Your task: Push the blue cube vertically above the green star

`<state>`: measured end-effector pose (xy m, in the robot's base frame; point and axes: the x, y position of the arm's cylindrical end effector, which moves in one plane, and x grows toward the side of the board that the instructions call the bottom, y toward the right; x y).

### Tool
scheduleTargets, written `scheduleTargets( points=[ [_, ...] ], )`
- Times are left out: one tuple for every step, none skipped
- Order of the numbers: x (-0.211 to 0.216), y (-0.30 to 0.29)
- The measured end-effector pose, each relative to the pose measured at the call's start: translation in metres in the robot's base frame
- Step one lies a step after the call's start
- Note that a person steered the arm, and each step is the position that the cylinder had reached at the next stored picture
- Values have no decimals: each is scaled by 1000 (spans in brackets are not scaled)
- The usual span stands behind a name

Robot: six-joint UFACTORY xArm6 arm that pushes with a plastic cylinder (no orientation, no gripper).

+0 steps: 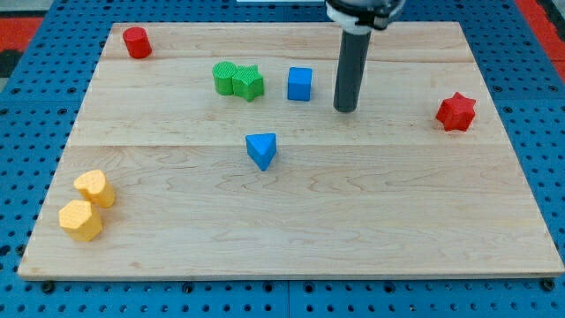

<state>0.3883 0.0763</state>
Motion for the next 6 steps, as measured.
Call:
scheduleTargets(
  points=[
    [-28, -34],
    [-76, -61],
    [-116, -88],
    [-127, -101],
    [-112, -88],
    [-107, -93]
  ],
)
